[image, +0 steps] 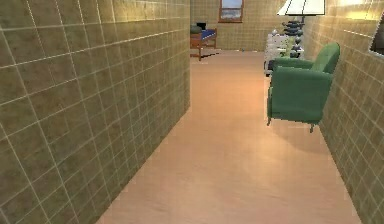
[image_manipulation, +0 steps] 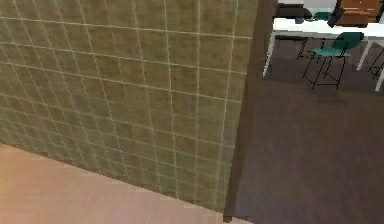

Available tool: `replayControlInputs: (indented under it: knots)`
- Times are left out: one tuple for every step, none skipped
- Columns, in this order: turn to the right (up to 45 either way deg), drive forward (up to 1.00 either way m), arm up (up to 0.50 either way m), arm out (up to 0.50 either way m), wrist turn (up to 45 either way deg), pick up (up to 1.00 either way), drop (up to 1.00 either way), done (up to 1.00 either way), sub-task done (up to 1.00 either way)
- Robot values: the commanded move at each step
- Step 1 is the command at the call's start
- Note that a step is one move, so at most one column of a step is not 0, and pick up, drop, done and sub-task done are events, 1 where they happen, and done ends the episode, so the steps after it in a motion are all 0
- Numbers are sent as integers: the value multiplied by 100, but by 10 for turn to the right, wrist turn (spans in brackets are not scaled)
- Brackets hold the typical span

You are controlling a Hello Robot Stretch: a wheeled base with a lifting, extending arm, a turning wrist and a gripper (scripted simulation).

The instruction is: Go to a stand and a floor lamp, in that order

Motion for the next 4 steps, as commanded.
replayControlInputs:
  knots:
    - [90,0,0,0,0,0,0,0,0]
    - [0,100,0,0,0,0,0,0,0]
    - [30,0,0,0,0,0,0,0,0]
    - [0,100,0,0,0,0,0,0,0]
